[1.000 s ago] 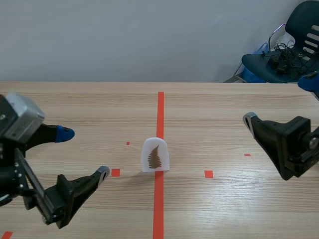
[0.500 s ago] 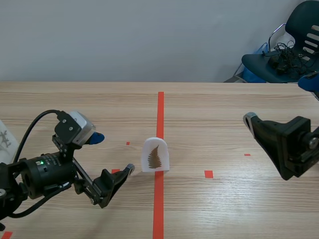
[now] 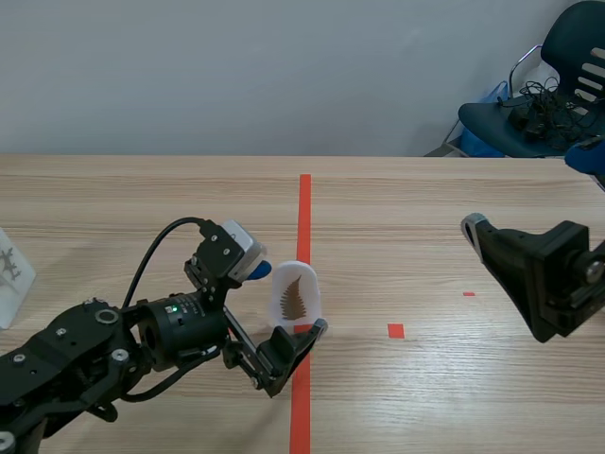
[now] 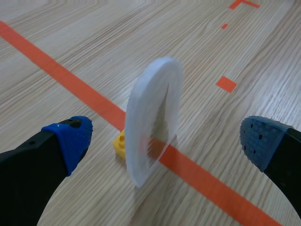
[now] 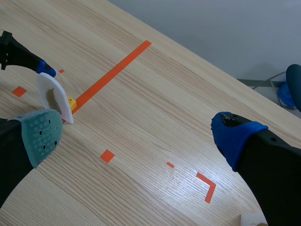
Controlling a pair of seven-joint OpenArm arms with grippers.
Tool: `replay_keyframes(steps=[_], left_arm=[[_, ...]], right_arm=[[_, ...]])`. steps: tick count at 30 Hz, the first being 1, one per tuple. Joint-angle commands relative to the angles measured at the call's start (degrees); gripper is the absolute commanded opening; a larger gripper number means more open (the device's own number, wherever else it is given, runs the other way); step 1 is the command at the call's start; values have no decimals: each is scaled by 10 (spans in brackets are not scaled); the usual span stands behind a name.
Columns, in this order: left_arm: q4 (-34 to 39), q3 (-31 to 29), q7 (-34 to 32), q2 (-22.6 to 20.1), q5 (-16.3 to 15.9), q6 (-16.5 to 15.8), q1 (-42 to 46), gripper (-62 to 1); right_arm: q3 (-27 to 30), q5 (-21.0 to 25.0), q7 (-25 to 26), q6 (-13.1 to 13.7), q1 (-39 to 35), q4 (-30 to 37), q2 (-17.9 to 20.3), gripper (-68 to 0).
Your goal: Do the leaf sorting experiment
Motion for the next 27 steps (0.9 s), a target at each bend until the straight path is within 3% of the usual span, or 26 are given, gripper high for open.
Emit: replay_keyframes(steps=[1,2,6,9,15,21,27], left_arm=[[9,1,-6,5,-7,3,-6,14],[9,3,-6,7,-7,3,-6,14],[9,5,-10,14,-8,3,-6,-207],[9,5,-18,14,-8,3,-6,-337],[9,5,-18,14,-8,3,-6,-518],[27,4,1,13,-22,-11,-3,-554],[149,-32,71,-5,-103,-19,46,-554]], right_arm=[[7,2,10,-4,5,7,7,4],[7,2,10,-4,5,7,7,4],[7,2,10,-4,5,7,7,4],[7,2,6,-4,5,7,7,4],[7,2,6,-4,5,7,7,4],[7,2,6,-4,5,7,7,4],[7,2,6,-4,5,7,7,4]])
